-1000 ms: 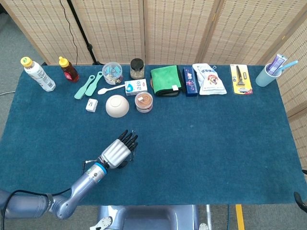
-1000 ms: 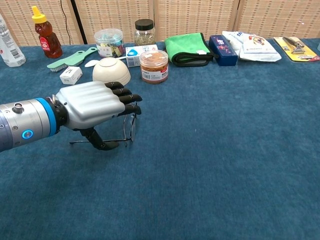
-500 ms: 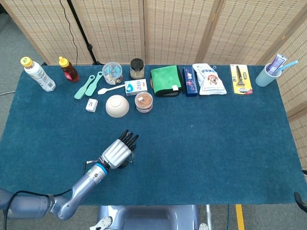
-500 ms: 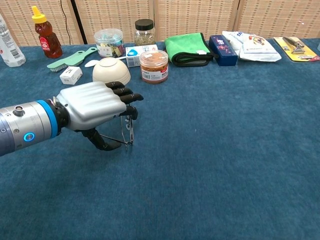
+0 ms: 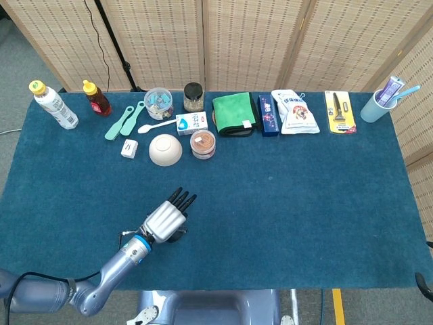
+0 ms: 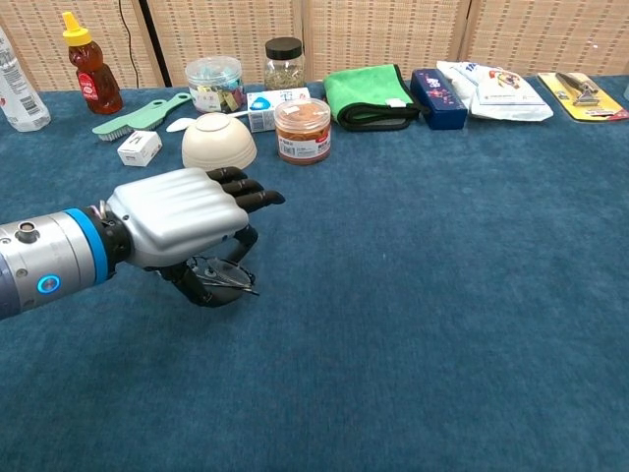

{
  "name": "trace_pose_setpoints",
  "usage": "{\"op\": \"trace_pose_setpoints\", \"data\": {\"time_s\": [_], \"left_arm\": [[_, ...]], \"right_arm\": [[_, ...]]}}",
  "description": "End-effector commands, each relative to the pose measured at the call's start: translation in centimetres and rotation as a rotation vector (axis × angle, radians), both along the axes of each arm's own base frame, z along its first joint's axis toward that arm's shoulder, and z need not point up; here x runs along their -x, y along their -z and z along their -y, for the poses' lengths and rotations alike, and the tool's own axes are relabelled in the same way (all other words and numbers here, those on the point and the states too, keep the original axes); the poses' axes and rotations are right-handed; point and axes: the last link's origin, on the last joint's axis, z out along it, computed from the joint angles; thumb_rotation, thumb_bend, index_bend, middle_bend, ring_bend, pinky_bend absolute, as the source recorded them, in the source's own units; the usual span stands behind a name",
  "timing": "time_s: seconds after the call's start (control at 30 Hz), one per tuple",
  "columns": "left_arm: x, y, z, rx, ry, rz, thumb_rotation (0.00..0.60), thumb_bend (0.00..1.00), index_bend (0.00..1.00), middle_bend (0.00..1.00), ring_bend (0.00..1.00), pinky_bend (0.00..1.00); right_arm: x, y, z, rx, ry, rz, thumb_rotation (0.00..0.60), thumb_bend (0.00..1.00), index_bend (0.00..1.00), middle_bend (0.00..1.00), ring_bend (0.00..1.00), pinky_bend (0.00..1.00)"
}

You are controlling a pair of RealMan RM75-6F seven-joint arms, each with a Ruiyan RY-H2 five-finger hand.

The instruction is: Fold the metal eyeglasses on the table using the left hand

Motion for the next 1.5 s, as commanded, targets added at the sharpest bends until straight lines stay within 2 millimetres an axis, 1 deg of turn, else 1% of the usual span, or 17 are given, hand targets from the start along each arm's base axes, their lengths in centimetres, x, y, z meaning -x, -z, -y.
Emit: {"op": "trace_pose_setpoints", "data": {"time_s": [0.03, 0.27, 0.33, 0.4, 0.5, 0.57, 0.67, 0.77, 0.9, 0.97, 1.13, 1.23, 1.43, 1.47, 1.5], "left_arm": [[-0.1, -0.2, 0.3, 0.001, 0.002, 0.027, 0.332, 0.31, 0.57, 0.00, 0.00, 0.00], [-0.2, 0.0, 0.2, -0.014, -0.009, 0.063, 0.338, 0.31, 0.62, 0.00, 0.00, 0.00], [-0.2, 0.1, 0.1, -0.020, -0.013, 0.067, 0.339, 0.31, 0.61, 0.00, 0.00, 0.00], [-0.2, 0.1, 0.2, -0.017, -0.016, 0.066, 0.342, 0.31, 0.57, 0.00, 0.00, 0.00], [-0.2, 0.2, 0.3, -0.017, -0.005, 0.055, 0.341, 0.31, 0.48, 0.00, 0.00, 0.00], [0.0, 0.2, 0.5, -0.015, -0.001, 0.046, 0.343, 0.31, 0.36, 0.00, 0.00, 0.00], [0.1, 0.1, 0.9, -0.002, -0.005, 0.041, 0.344, 0.31, 0.23, 0.00, 0.00, 0.00], [0.1, 0.0, 1.4, 0.013, -0.003, 0.039, 0.346, 0.31, 0.14, 0.00, 0.00, 0.00], [0.1, -0.9, 1.9, 0.006, 0.008, 0.049, 0.345, 0.31, 0.03, 0.00, 0.00, 0.00], [0.1, -1.6, 2.1, -0.004, 0.000, 0.071, 0.348, 0.31, 0.00, 0.00, 0.00, 0.00], [0.7, -4.4, 2.5, -0.051, -0.031, 0.128, 0.346, 0.31, 0.00, 0.00, 0.00, 0.00], [2.0, -7.4, 3.0, -0.111, -0.078, 0.184, 0.347, 0.31, 0.00, 0.00, 0.00, 0.00], [4.1, -10.8, 3.8, -0.182, -0.134, 0.229, 0.349, 0.31, 0.00, 0.00, 0.00, 0.00], [4.7, -11.6, 4.0, -0.200, -0.150, 0.238, 0.350, 0.31, 0.00, 0.00, 0.00, 0.00], [6.0, -12.8, 4.3, -0.243, -0.195, 0.252, 0.349, 0.31, 0.00, 0.00, 0.00, 0.00]], "right_arm": [[0.0, 0.0, 0.0, 0.001, 0.001, 0.001, 0.600, 0.31, 0.26, 0.09, 0.10, 0.23], [0.1, 0.0, -0.1, 0.003, 0.003, 0.001, 0.600, 0.31, 0.27, 0.09, 0.10, 0.23], [0.1, 0.0, -0.1, 0.003, 0.004, 0.000, 0.600, 0.31, 0.27, 0.09, 0.10, 0.23], [0.1, 0.0, -0.1, 0.004, 0.007, 0.001, 0.600, 0.31, 0.27, 0.09, 0.10, 0.23], [0.2, -0.1, -0.1, 0.005, 0.009, 0.001, 0.600, 0.31, 0.27, 0.09, 0.10, 0.23], [0.2, -0.1, -0.1, 0.004, 0.008, 0.001, 0.600, 0.31, 0.27, 0.09, 0.10, 0.23], [0.1, 0.0, -0.1, 0.002, 0.005, 0.002, 0.600, 0.31, 0.27, 0.09, 0.10, 0.23], [0.1, 0.0, 0.0, 0.001, 0.001, 0.002, 0.600, 0.31, 0.27, 0.09, 0.10, 0.23], [0.0, 0.0, 0.2, 0.000, -0.007, 0.001, 0.600, 0.31, 0.27, 0.09, 0.10, 0.23], [-0.1, 0.0, 0.4, -0.002, -0.012, -0.001, 0.600, 0.31, 0.27, 0.09, 0.10, 0.23], [-0.4, 0.0, 1.1, -0.011, -0.034, -0.006, 0.600, 0.31, 0.27, 0.09, 0.10, 0.23], [-0.7, 0.2, 2.0, -0.024, -0.055, -0.009, 0.600, 0.31, 0.27, 0.09, 0.10, 0.23], [-1.0, 0.4, 3.0, -0.038, -0.075, -0.010, 0.600, 0.31, 0.27, 0.09, 0.10, 0.23], [-1.1, 0.5, 3.2, -0.042, -0.081, -0.011, 0.600, 0.31, 0.27, 0.09, 0.10, 0.23], [-1.3, 0.7, 3.6, -0.052, -0.096, -0.012, 0.600, 0.31, 0.27, 0.09, 0.10, 0.23]]}}
